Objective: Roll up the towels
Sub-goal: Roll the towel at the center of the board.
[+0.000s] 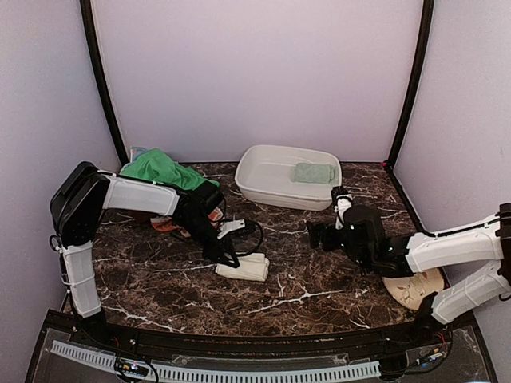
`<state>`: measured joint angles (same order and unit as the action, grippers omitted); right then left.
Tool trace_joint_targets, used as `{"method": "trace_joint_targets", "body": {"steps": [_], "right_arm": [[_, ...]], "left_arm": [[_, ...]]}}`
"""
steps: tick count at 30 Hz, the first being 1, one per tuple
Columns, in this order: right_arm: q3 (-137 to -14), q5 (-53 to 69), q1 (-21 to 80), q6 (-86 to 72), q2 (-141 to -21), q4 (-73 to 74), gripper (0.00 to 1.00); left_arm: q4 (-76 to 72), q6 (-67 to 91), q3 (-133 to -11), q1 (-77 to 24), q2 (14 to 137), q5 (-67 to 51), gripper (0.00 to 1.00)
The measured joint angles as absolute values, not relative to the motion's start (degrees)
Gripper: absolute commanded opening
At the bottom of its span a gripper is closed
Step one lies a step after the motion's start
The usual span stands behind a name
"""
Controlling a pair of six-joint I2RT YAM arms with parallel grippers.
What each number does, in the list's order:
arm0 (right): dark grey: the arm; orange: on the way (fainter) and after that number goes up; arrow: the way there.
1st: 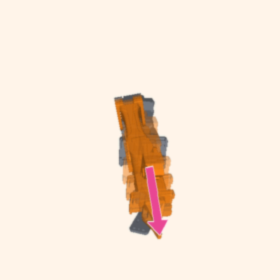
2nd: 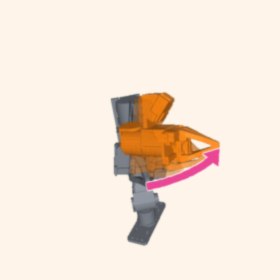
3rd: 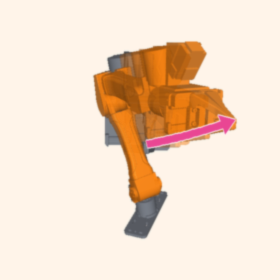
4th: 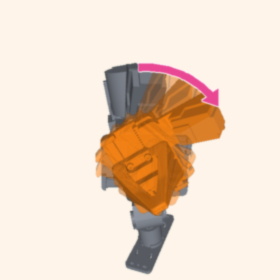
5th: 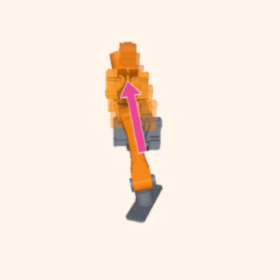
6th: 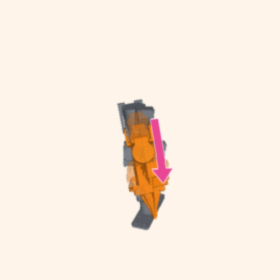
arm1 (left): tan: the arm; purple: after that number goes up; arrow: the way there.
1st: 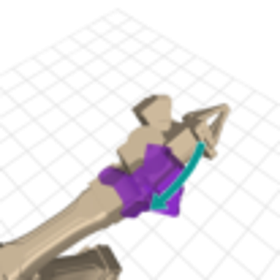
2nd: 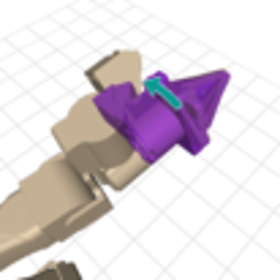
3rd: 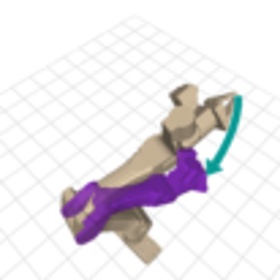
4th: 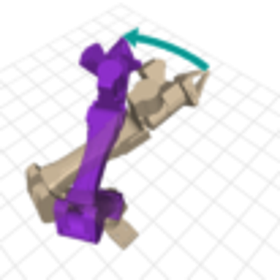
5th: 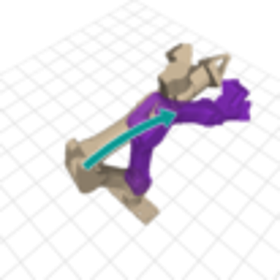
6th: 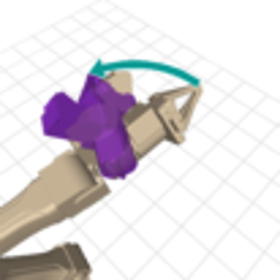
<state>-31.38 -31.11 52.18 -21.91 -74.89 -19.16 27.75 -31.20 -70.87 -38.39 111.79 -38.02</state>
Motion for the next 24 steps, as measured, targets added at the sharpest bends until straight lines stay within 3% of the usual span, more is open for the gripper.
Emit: {"method": "trace_joint_targets", "body": {"steps": [4,12,21,24], "right_arm": [[-25.4,-33.1,61.6,-6.6,-76.4,-26.6,1.0],[-31.9,-37.6,78.9,25.1,-96.1,-35.4,0.91],[-40.1,-36.8,79.8,45.8,-111.9,-47.2,0.77],[-42.6,-35.7,78.3,48.6,-114.6,-49.2,0.68]], "left_arm": [[29.5,-31.0,-72.4,-38.1,113.0,-39.0,0.04],[31.4,-31.0,-74.0,-37.2,114.5,-40.7,0.04],[32.9,-31.3,-75.1,-36.5,115.8,-42.5,0.04],[33.1,-31.5,-75.3,-36.5,115.9,-42.7,0.04]]}}
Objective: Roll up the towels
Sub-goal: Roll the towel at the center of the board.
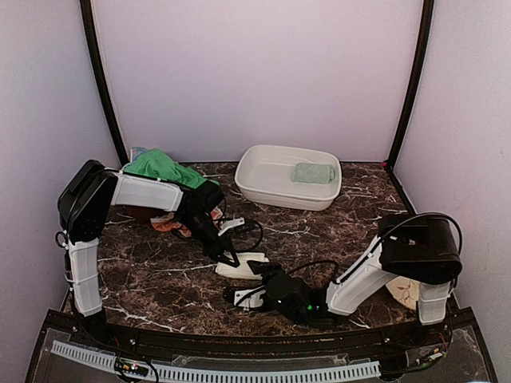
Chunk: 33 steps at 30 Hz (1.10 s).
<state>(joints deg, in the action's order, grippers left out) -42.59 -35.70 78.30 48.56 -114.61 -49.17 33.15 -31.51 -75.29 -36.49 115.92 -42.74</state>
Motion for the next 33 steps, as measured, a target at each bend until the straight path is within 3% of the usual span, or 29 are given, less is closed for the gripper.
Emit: {"method": "trace_joint_targets", "body": {"steps": [4,12,19,26,33], "right_arm": [[-44.5,-34.0,76.2,50.2,-116.8,-49.4,0.5],[-51.0,-28.1,72.9,39.2,-117.0,-36.2,0.2],[-55.2,-12.1,66.3,21.7,-112.3,-21.9,0.1],[-55.6,-1.5,63.4,11.4,-110.9,-17.6,0.01],[-58.7,12.1,58.5,0.5,-113.4,-16.3,0.01]], "left_arm": [[33.2,-32.2,-75.3,-36.2,115.9,-42.9,0.1],[32.2,-34.2,-72.4,-33.5,114.3,-45.7,0.43],[27.6,-35.4,-61.0,-24.7,101.9,-46.9,0.58],[25.4,-38.0,-56.2,-23.4,93.4,-46.8,0.57],[21.8,-42.0,-52.6,-27.7,87.9,-40.7,0.52]]}}
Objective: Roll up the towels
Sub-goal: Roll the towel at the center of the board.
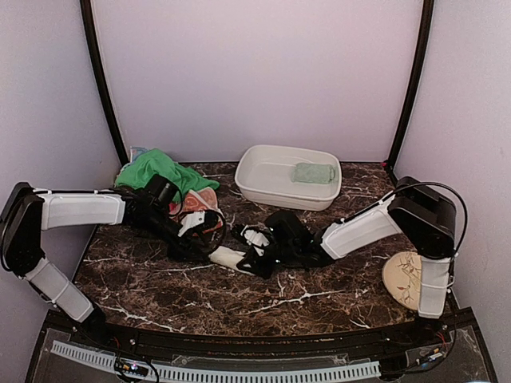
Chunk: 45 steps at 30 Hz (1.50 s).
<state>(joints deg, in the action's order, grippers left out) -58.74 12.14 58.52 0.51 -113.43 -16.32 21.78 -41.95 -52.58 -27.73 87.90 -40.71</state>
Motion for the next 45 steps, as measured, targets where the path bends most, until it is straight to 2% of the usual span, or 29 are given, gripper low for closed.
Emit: {"method": "trace_joint_targets", "body": {"steps": [6,13,18,22,26,29,32,37,45], "right_arm": [[-63.5,25.2,54.2,-6.2,-117.8,-15.5,0.0],[-66.5,31.7,52.2,-9.4,-120.0,-13.3,0.0],[-66.4,32.6,52.0,-10.9,-120.0,-13.4,0.16],[-63.9,32.2,51.7,-11.9,-118.9,-16.1,0.29],[-60.0,30.8,51.7,-12.9,-116.5,-18.6,0.36],[-58.0,29.8,51.7,-13.2,-115.3,-19.9,0.34],[-57.8,29.3,51.5,-13.6,-115.1,-20.0,0.26],[-57.9,30.2,51.0,-14.9,-115.5,-20.3,0.13],[-58.0,32.9,49.8,-17.8,-116.6,-21.7,0.14]], "left_arm": [[17.6,-46.5,-50.1,-39.0,86.8,-30.7,0.53],[11.9,-51.5,-50.2,-42.4,90.8,-22.3,0.48],[9.3,-52.5,-50.8,-42.8,93.6,-19.1,0.4],[7.4,-51.8,-51.2,-42.8,94.7,-18.8,0.39],[8.8,-49.6,-55.3,-42.1,98.3,-21.5,0.35],[12.4,-47.4,-60.0,-40.5,101.6,-25.1,0.32],[16.4,-45.1,-64.3,-38.3,104.4,-30.0,0.32],[17.9,-41.6,-64.5,-35.5,104.3,-34.0,0.3],[16.9,-35.6,-64.5,-34.6,104.2,-34.4,0.3]]}}
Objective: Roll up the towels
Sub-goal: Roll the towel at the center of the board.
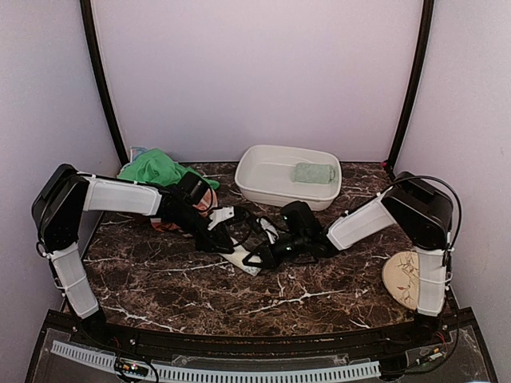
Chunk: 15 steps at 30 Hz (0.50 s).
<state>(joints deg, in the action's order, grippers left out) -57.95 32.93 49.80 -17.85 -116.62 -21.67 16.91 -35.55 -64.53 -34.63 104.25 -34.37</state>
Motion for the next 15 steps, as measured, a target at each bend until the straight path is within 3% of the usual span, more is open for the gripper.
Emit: {"method": "trace_joint_targets", "body": {"steps": [4,7,8,12,14,15], "right_arm": [[-58.3,34.0,49.5,-19.0,-117.0,-21.6,0.15],[-58.4,34.5,49.2,-19.8,-117.2,-21.7,0.23],[-58.4,34.5,49.2,-20.3,-117.2,-21.7,0.26],[-57.6,34.0,48.9,-21.9,-116.7,-22.7,0.57],[-55.8,32.6,48.9,-22.9,-115.9,-24.0,0.6],[-54.4,31.9,48.9,-22.7,-115.1,-25.1,0.67]], "left_arm": [[14.9,-32.8,-64.8,-34.6,104.5,-32.2,0.29],[14.0,-31.1,-66.3,-34.6,106.5,-30.4,0.28],[13.8,-30.5,-67.1,-34.7,107.4,-30.1,0.29],[14.0,-29.5,-69.8,-35.0,110.0,-29.4,0.28],[13.9,-29.3,-71.1,-35.2,111.1,-28.7,0.28],[13.7,-29.1,-71.6,-35.2,111.6,-28.4,0.28]]}}
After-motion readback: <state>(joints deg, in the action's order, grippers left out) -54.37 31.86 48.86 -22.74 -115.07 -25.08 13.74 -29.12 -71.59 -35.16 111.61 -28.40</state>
